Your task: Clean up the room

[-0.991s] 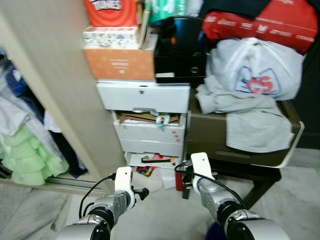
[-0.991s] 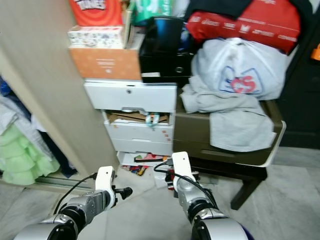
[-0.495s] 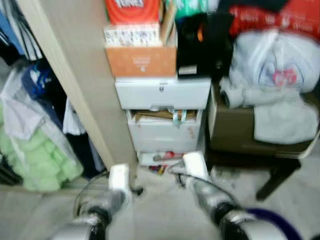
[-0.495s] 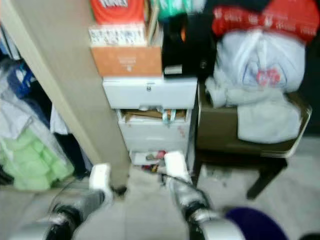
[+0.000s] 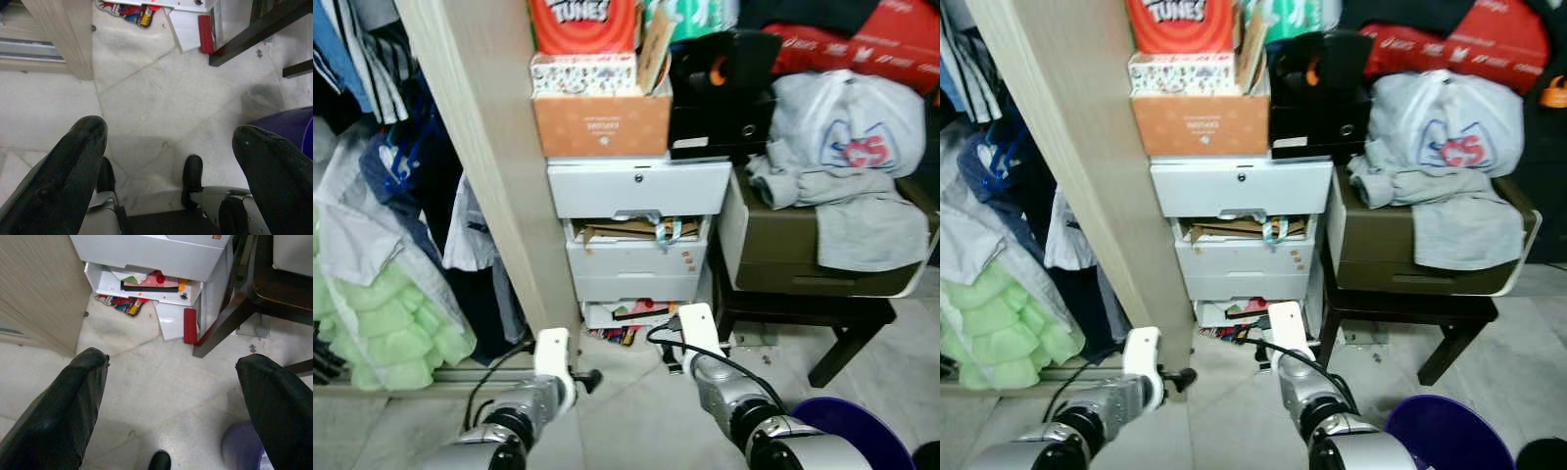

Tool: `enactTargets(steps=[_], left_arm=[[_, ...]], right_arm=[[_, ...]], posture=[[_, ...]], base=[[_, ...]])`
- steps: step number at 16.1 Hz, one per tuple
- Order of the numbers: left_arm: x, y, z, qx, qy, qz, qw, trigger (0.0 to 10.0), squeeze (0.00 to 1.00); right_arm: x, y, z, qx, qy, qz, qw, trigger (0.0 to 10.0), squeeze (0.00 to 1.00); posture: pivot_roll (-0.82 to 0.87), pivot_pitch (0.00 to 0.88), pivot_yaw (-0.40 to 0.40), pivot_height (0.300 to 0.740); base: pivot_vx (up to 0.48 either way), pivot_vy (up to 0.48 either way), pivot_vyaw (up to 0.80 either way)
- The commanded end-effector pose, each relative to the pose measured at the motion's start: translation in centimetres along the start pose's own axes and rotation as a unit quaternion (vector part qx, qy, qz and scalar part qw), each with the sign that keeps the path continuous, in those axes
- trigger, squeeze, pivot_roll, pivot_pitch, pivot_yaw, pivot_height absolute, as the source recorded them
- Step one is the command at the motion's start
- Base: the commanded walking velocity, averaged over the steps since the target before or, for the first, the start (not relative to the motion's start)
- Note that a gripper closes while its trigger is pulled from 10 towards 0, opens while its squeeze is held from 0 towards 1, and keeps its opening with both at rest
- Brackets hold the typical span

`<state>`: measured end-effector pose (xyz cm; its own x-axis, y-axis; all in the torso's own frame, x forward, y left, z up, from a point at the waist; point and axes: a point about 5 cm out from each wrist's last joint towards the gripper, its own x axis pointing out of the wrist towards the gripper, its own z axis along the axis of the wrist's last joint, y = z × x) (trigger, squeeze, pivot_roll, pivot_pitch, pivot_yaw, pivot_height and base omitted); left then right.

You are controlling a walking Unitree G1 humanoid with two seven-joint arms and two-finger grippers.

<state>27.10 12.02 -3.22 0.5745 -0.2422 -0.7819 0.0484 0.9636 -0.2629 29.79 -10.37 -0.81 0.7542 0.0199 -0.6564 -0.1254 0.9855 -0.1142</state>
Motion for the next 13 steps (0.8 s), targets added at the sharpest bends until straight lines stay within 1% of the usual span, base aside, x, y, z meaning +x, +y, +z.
enactTargets(steps=[1,4,6,10,13], left_arm=[[-0.11,0.38,0.43,0.008,-0.005,0.004,1.000,10.0,0.00],[-0.11,0.39,0.45,0.003,-0.007,0.005,1.000,10.0,0.00],[-0.10,0.36,0.44,0.000,-0.008,0.003,1.000,10.0,0.00],[-0.10,0.34,0.46,0.000,-0.007,0.004,1.000,10.0,0.00],[-0.10,0.33,0.52,0.000,-0.007,0.003,1.000,10.0,0.00]], right_arm=[[0.02,0.13,0.61,-0.005,-0.011,0.003,1.000,10.0,0.00],[0.01,0.22,0.58,-0.006,-0.010,0.004,1.000,10.0,0.00],[0.01,0.23,0.55,-0.005,-0.009,0.005,1.000,10.0,0.00],[0.01,0.29,0.64,-0.005,-0.011,0.006,1.000,10.0,0.00],[0.02,0.30,0.83,-0.005,-0.015,0.005,1.000,10.0,0.00]], posture=[[-0.10,0.000,0.043,0.740],[-0.10,0.000,0.045,0.740],[-0.10,0.000,0.046,0.740],[-0.09,0.000,0.043,0.740],[-0.10,0.000,0.046,0.740]], base=[[0.000,0.000,0.00],[0.000,0.000,0.00],[0.000,0.306,-0.72],[0.000,0.433,-0.72],[0.000,0.472,0.00]])
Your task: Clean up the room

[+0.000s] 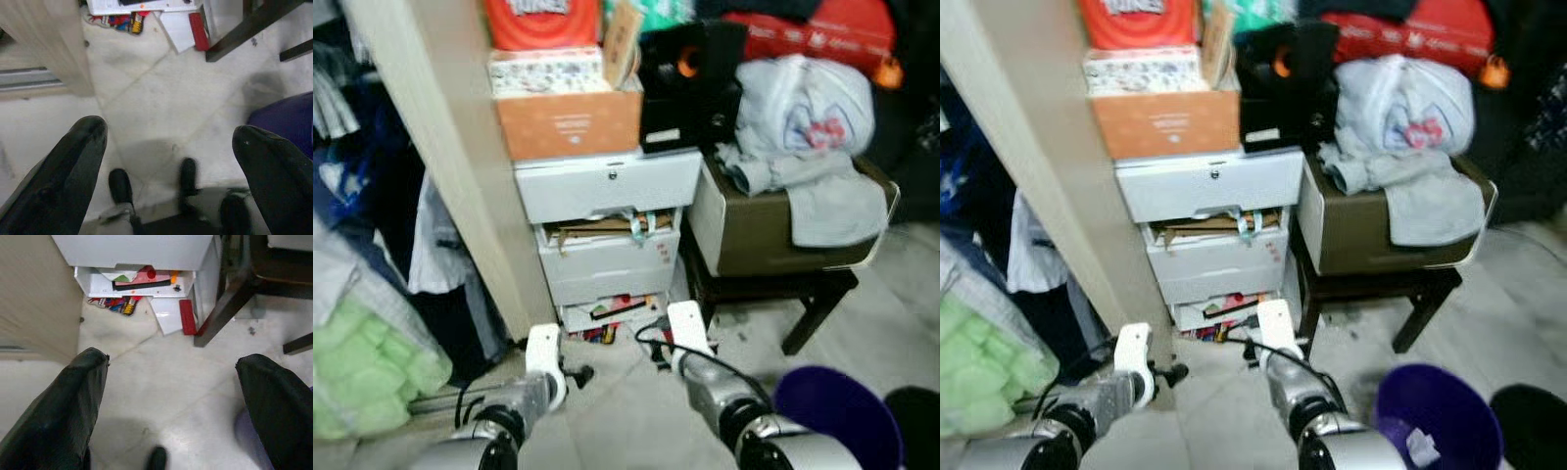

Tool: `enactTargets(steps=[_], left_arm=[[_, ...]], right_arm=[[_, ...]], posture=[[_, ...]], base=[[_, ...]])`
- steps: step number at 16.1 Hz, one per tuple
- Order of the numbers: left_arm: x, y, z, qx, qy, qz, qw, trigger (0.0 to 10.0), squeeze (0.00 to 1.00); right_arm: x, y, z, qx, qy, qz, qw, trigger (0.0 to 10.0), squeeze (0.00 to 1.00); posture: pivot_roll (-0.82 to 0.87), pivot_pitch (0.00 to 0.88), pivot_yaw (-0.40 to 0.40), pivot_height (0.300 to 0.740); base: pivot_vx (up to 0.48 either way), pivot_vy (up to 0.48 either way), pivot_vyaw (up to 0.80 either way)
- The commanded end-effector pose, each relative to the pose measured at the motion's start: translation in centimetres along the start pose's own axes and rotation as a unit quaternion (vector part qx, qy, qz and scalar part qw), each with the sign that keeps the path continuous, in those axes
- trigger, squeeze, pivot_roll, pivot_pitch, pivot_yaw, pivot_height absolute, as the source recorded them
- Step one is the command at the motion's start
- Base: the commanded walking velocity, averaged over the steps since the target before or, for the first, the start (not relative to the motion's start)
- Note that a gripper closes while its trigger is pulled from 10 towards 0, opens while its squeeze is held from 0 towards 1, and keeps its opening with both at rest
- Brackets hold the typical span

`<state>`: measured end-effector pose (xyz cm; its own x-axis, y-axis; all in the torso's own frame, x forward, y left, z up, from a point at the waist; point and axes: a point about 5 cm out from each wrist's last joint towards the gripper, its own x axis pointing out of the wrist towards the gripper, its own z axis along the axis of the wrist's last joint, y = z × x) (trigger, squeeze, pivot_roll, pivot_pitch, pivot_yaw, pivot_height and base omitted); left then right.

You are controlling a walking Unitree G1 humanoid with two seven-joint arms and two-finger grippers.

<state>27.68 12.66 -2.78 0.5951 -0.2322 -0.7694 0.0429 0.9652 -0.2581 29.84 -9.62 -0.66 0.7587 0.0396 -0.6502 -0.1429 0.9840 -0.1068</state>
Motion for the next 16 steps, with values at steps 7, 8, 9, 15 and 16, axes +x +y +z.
enactTargets(steps=[7,8,9,15,16], left_arm=[[0.06,-0.20,-0.19,0.002,0.005,0.001,1.000,10.0,0.00],[0.06,-0.22,-0.21,0.001,0.005,0.001,1.000,10.0,0.00],[0.06,-0.22,-0.23,0.001,0.006,0.001,1.000,10.0,0.00],[0.09,-0.24,-0.56,0.001,0.011,0.002,1.000,10.0,0.00],[0.09,-0.25,-0.57,0.000,0.011,0.003,1.000,10.0,0.00]], right_arm=[[0.07,-0.44,0.68,-0.003,-0.015,-0.001,1.000,10.0,0.00],[0.07,-0.44,0.67,-0.003,-0.015,0.000,1.000,10.0,0.00],[0.07,-0.44,0.66,-0.003,-0.015,0.000,1.000,10.0,0.00],[0.04,-0.34,0.43,-0.005,-0.012,0.001,1.000,10.0,0.00],[0.04,-0.34,0.41,-0.005,-0.012,0.001,1.000,10.0,0.00]], posture=[[-0.10,0.000,0.046,0.740],[-0.09,0.000,0.046,0.740],[-0.09,0.000,0.045,0.740],[-0.09,0.000,0.041,0.740],[-0.09,0.000,0.041,0.740]], base=[[0.000,0.480,0.00],[0.000,0.480,0.00],[0.000,0.480,0.00],[0.000,0.480,0.00],[0.000,0.480,0.00]])
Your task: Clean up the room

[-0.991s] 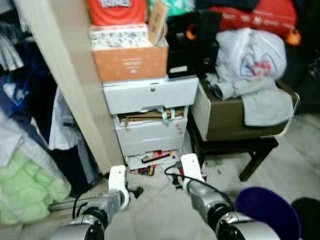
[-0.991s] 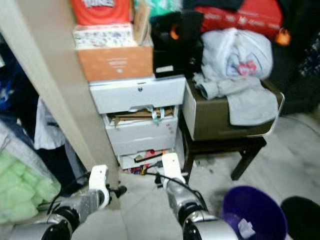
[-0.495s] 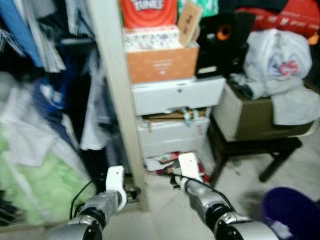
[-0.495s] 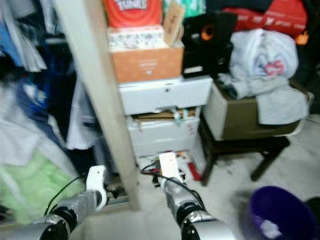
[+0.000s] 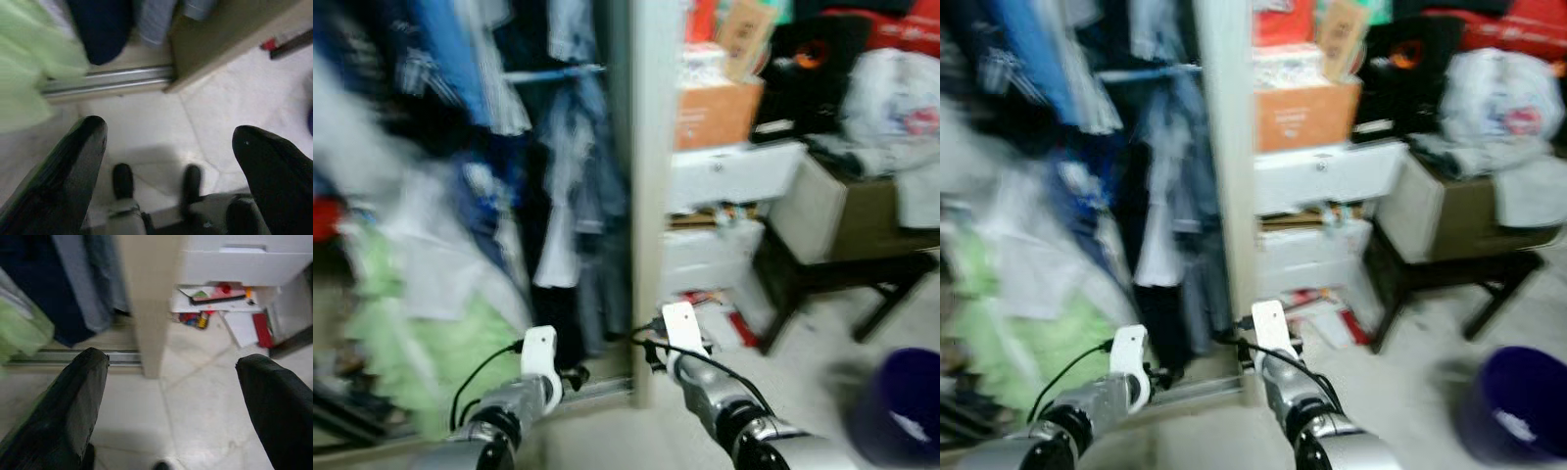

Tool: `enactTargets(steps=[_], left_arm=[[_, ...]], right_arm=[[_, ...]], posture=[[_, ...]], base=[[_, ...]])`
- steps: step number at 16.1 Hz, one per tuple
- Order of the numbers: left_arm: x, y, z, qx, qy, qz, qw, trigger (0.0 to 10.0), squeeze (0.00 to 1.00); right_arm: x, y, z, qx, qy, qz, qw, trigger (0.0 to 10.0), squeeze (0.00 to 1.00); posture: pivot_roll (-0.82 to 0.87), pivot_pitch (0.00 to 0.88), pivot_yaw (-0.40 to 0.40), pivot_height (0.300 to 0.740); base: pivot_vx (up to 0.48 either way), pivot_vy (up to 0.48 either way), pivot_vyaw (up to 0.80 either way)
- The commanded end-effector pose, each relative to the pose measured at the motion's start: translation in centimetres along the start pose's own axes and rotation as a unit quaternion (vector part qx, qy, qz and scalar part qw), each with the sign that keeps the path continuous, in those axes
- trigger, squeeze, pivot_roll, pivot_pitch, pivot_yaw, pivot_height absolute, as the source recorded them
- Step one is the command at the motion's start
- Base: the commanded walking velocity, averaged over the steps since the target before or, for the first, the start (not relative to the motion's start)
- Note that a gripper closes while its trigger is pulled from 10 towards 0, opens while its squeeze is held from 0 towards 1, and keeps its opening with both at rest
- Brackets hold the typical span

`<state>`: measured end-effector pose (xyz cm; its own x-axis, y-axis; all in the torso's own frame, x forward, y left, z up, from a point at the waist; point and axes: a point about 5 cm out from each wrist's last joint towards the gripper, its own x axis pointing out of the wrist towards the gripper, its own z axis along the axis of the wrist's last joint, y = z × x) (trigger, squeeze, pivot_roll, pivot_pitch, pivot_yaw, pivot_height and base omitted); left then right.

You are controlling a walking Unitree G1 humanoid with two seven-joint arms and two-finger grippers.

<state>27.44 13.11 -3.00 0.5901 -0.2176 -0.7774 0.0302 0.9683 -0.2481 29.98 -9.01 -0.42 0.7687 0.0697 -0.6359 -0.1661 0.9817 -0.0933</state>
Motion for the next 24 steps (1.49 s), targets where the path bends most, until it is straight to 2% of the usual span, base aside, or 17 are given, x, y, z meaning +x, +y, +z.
enactTargets(steps=[1,3,7,21,24], left_arm=[[0.16,-0.74,-0.32,0.002,0.008,-0.005,1.000,10.0,0.00],[0.16,-0.69,-0.30,0.000,0.004,-0.001,1.000,10.0,0.00],[0.10,-0.29,-0.03,-0.014,-0.006,0.014,1.000,10.0,0.00],[0.08,-0.36,0.57,-0.012,-0.021,0.013,1.000,10.0,0.00],[0.09,-0.38,0.55,-0.011,-0.019,0.012,1.000,10.0,0.00]], right_arm=[[0.05,-0.89,0.02,-0.002,0.000,-0.012,1.000,10.0,0.00],[0.04,-0.84,-0.04,-0.005,0.001,-0.011,1.000,10.0,0.00],[0.04,-0.77,-0.08,-0.008,0.002,-0.011,1.000,10.0,0.00],[0.07,-0.86,0.18,-0.016,0.000,-0.012,1.000,10.0,0.00],[0.07,-0.88,0.21,-0.021,-0.001,-0.012,1.000,10.0,0.00]], posture=[[-0.09,0.000,0.040,0.740],[-0.09,0.000,0.040,0.740],[-0.09,0.000,0.043,0.740],[-0.10,0.000,0.049,0.740],[-0.10,0.000,0.049,0.740]], base=[[0.000,0.480,0.00],[0.000,0.394,0.00],[0.000,0.000,0.00],[0.000,0.000,0.00],[0.000,0.000,0.68]])
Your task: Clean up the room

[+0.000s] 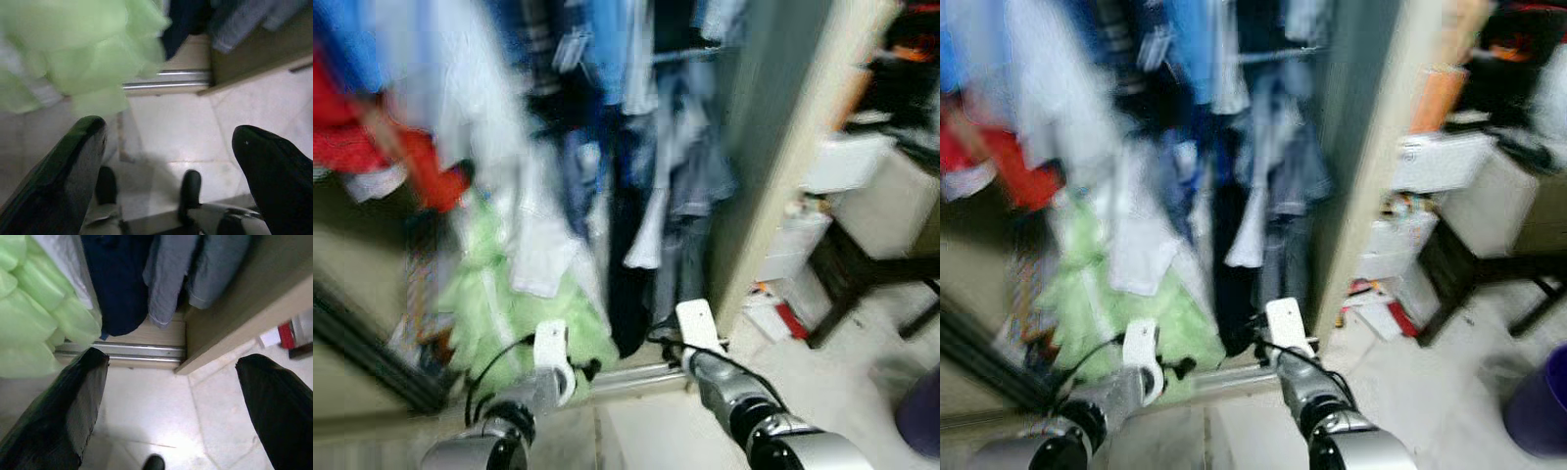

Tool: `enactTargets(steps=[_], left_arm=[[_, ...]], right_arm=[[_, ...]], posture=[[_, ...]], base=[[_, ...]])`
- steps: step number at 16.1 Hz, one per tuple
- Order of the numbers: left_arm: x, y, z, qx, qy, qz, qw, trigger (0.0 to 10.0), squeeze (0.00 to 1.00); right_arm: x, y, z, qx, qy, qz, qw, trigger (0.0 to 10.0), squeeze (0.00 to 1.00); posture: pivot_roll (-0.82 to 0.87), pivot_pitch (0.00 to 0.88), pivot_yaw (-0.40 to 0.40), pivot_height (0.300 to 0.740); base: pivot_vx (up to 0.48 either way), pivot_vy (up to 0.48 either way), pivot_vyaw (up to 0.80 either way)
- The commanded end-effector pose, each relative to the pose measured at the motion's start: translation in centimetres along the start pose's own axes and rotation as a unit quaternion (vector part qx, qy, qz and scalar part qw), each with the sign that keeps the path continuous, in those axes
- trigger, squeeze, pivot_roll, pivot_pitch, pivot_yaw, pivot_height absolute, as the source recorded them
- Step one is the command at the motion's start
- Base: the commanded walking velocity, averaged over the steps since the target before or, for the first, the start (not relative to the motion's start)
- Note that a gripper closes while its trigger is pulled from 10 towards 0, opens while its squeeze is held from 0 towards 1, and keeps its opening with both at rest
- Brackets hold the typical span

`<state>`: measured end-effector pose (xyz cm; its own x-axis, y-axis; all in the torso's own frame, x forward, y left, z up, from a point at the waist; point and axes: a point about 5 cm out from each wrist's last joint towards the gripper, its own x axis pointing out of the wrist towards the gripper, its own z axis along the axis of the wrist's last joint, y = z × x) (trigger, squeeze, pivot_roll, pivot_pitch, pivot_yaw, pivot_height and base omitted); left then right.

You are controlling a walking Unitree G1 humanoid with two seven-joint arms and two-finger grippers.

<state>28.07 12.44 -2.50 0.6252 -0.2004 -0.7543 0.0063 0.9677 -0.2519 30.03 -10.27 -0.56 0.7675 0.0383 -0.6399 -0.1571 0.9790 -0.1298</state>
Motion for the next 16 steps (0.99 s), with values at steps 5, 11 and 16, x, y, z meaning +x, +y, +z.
enactTargets(steps=[5,11,16], left_arm=[[-0.04,0.24,-0.05,0.002,-0.002,0.000,1.000,10.0,0.00],[-0.02,0.02,0.08,-0.003,-0.007,-0.010,1.000,10.0,0.00],[-0.02,0.08,0.00,0.001,-0.003,-0.006,1.000,10.0,0.00]], right_arm=[[0.01,0.34,0.45,-0.003,-0.004,0.002,1.000,10.0,0.00],[0.01,0.37,0.42,-0.005,-0.004,0.003,1.000,10.0,0.00],[0.00,0.47,0.52,-0.013,-0.006,0.003,1.000,10.0,0.00]], posture=[[-0.10,0.000,0.047,0.740],[-0.10,0.000,0.048,0.740],[-0.10,0.000,0.050,0.740]], base=[[0.000,0.000,0.43],[0.000,0.000,0.00],[0.000,0.000,0.64]])
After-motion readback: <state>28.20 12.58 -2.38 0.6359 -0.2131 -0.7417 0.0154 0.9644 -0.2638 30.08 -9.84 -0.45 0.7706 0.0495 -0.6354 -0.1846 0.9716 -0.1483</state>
